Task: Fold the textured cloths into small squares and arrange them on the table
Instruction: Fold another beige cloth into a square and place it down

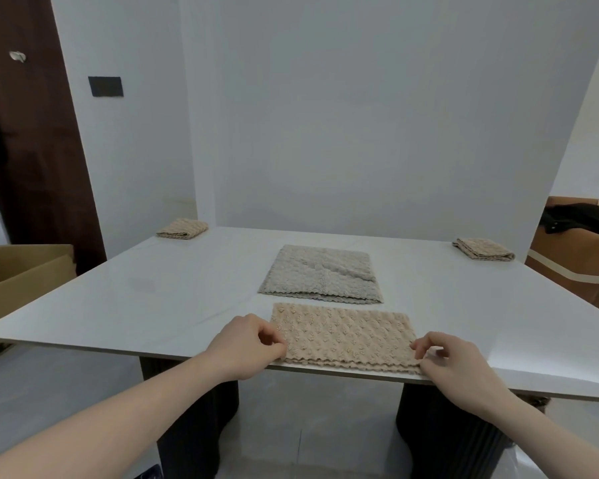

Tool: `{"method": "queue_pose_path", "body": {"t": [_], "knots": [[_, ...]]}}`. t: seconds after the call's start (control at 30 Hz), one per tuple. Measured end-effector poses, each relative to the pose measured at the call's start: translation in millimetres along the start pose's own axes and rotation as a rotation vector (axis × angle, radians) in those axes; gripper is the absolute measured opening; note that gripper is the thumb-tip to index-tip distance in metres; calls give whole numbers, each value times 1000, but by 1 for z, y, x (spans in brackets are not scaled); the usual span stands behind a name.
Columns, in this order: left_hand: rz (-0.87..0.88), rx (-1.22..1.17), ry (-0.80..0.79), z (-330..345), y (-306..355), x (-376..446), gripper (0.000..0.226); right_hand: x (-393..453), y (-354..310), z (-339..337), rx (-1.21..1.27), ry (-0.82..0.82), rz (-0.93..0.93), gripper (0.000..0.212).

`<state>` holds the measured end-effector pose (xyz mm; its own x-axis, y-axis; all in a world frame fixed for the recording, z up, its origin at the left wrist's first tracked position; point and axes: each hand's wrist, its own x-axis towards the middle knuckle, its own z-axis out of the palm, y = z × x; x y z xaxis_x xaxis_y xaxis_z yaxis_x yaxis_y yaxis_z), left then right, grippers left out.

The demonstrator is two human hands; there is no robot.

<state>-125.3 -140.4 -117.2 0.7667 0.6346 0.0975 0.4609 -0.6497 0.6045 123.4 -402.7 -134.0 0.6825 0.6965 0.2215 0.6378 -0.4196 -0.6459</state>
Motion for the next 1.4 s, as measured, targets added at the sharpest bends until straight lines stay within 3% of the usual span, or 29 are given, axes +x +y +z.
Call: {"method": "queue_pose_path", "body": {"t": [0.1, 0.27, 0.4, 0.5, 0.67, 1.4], "knots": [[-19, 49, 23, -3, 3, 1, 9, 1, 3, 1, 11, 10, -19, 21], [90, 137, 243, -3, 24, 16, 11, 15, -16, 6, 156, 114, -68, 20], [217, 177, 101, 25, 44, 40, 39, 46, -31, 26, 53, 114, -58, 37], [253, 331, -30, 50, 57, 52, 58, 62, -36, 47, -174, -12, -49, 54], [209, 447, -206, 68, 52, 62, 67, 71, -31, 66, -436, -209, 58, 69], [220, 461, -178, 68, 32, 93, 73, 100, -16, 66, -425, -164, 14, 74]]}}
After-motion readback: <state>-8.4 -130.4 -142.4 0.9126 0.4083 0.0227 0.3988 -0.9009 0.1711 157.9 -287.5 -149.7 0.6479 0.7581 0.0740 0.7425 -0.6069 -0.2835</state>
